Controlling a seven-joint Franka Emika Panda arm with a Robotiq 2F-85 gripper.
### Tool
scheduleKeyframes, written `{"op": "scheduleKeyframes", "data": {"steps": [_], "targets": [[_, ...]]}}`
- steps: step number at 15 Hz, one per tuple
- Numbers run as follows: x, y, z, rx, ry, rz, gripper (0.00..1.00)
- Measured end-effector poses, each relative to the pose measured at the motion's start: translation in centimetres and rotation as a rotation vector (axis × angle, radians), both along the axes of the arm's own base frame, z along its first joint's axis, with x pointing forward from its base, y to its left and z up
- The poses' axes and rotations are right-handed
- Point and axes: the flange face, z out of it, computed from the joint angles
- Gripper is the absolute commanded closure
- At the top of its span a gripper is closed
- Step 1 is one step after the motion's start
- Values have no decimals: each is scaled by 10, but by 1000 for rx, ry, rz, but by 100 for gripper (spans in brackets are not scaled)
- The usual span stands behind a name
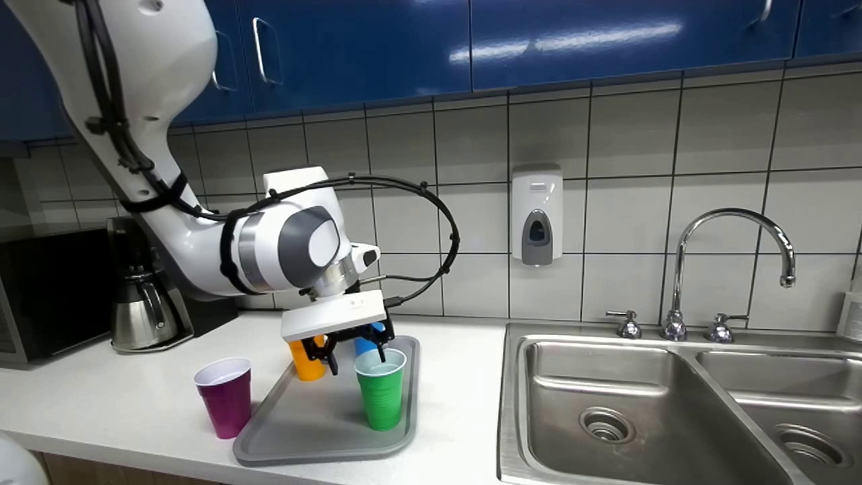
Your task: Put the green and purple cups on the tray
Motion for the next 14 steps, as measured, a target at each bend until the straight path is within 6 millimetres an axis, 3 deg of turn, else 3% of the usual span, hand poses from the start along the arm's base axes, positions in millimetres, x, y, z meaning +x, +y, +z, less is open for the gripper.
{"op": "scheduleKeyframes", "data": {"steps": [14], "targets": [[-12,14,52,136,6,-186,0]]}}
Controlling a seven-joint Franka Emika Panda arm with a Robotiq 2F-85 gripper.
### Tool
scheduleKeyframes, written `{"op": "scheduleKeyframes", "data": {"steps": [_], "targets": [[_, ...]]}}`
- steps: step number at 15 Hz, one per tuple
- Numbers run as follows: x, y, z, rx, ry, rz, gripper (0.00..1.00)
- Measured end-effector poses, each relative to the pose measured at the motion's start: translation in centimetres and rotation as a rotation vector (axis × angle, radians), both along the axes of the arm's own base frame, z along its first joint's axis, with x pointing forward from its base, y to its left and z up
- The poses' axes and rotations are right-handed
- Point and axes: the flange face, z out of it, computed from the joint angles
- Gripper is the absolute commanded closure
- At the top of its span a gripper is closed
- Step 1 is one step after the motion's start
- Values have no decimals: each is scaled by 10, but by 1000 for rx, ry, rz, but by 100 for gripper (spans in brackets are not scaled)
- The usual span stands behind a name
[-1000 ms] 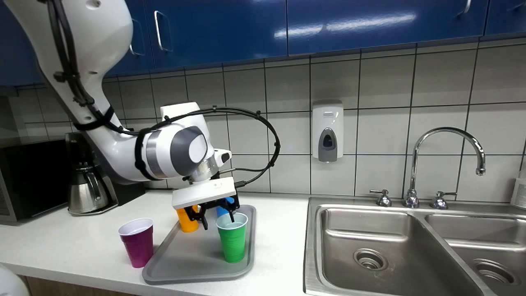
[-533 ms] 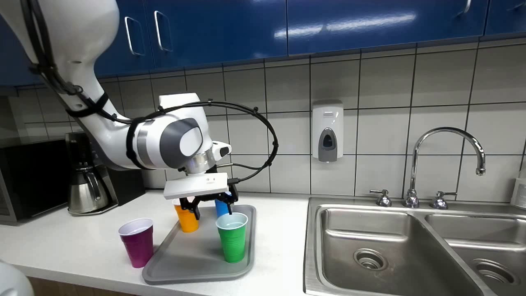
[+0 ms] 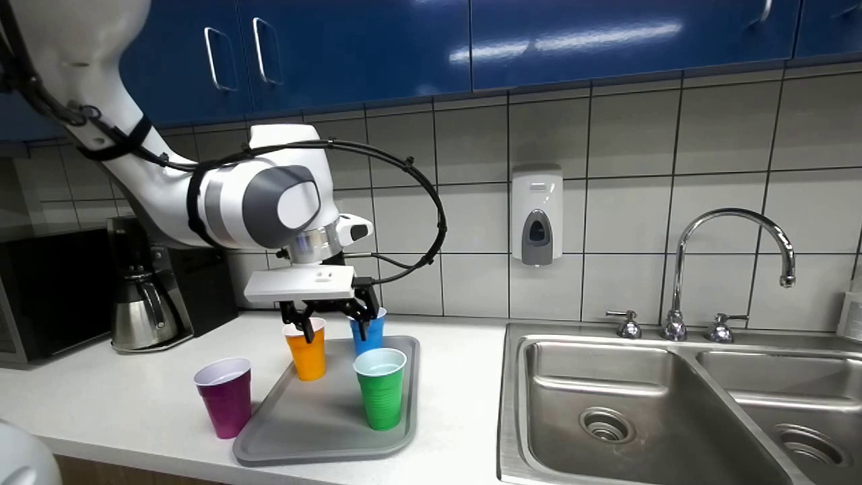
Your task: Put the green and purple cups on the tray
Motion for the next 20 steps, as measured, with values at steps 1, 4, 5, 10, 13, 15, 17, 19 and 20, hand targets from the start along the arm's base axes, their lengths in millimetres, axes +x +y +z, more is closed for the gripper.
{"op": "scheduleKeyframes", "data": {"steps": [1,4,5,10,13,15,17,19,20], "targets": [[0,3,2,5,-1,-13,0],[-2,20,5,18,-3,-54,0],[-2,27,4,23,-2,-68,0],[-7,65,2,41,5,-119,0],[-10,85,2,51,4,-148,0],[-12,92,1,54,5,-158,0],[-11,91,0,54,8,-159,0],[-11,90,0,55,8,-162,0],[-11,90,0,55,8,-162,0]]}}
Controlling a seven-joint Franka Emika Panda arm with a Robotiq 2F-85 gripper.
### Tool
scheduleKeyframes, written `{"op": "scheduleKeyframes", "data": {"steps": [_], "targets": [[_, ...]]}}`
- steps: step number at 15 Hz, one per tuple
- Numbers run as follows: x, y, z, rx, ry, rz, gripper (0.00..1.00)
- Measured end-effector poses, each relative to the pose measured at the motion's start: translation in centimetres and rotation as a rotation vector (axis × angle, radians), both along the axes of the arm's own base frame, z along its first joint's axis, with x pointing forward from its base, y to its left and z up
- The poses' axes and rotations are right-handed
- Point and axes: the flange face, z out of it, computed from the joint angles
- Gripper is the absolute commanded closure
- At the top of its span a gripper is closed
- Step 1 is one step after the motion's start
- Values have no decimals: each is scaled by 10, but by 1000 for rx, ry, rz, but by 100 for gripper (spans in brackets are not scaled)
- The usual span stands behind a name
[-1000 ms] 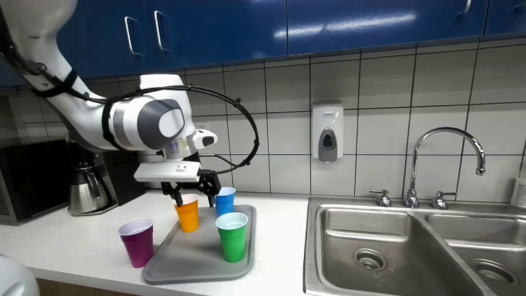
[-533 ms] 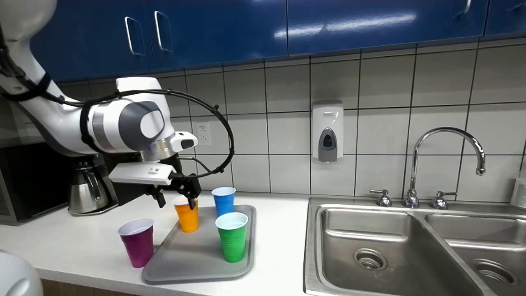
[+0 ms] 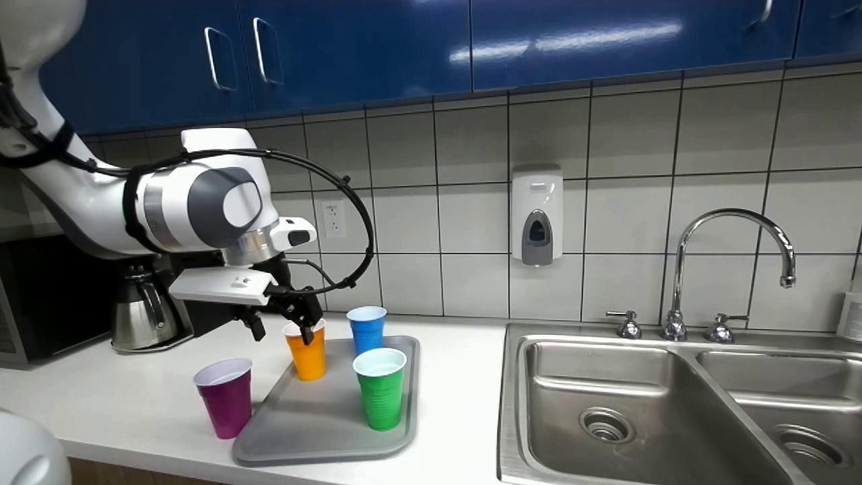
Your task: Put the green and purple cups on the tray
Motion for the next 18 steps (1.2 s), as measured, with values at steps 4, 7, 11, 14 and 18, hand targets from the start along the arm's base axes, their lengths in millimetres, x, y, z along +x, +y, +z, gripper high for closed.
{"op": "scheduleKeyframes", "data": {"steps": [4,7,11,14,18], "targets": [[0,0,0,0,0,0,0],[0,0,0,0,0,0,0],[0,0,0,0,1,0,0],[0,2,0,-1,1,6,0],[-3,17,-1,-5,2,41,0]]}}
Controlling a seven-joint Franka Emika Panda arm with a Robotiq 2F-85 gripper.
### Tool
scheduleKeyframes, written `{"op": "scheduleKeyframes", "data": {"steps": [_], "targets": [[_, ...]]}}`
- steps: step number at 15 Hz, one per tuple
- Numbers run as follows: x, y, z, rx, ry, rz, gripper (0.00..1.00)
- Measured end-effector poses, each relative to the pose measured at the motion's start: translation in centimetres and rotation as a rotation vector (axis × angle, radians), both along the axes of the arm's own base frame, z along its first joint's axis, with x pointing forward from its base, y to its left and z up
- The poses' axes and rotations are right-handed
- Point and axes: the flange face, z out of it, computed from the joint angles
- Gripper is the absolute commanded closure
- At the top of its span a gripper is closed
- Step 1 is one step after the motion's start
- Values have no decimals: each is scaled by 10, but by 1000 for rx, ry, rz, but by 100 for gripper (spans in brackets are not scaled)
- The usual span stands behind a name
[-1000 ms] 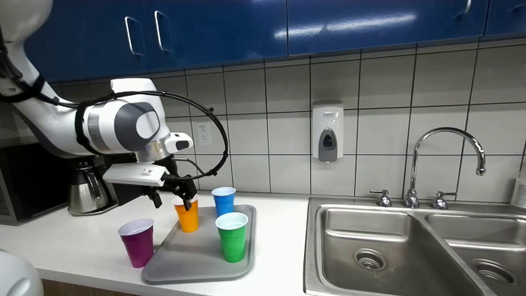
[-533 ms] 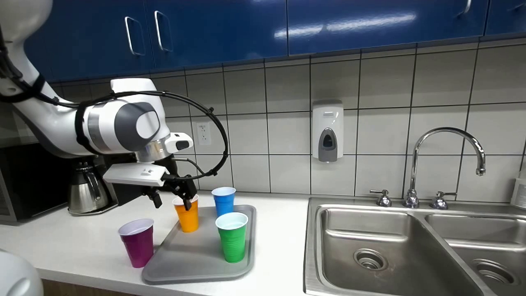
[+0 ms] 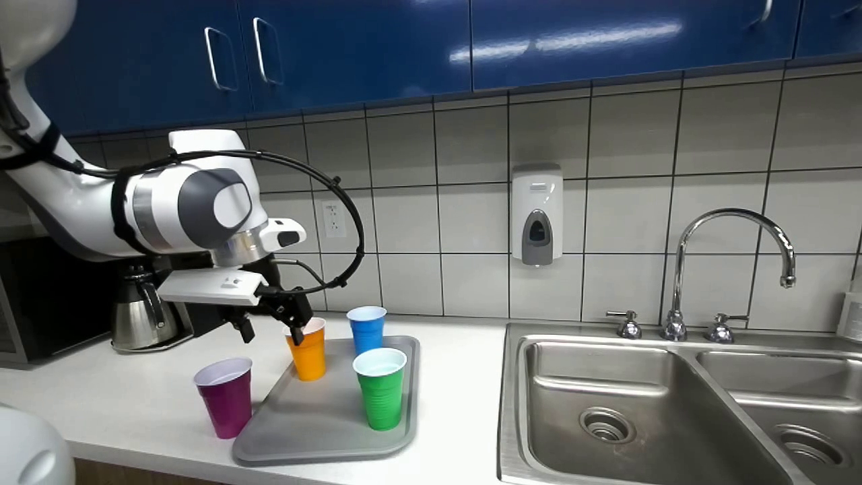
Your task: Put the green and purple cups on the tray
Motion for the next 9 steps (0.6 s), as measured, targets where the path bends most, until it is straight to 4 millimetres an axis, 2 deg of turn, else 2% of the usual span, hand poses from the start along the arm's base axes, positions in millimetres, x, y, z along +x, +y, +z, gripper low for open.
{"op": "scheduleKeyframes", "data": {"steps": [4,9], "targets": [[-1,9,-7,-5,9,23,0],[0,13,-26,-4,30,32,0]]}}
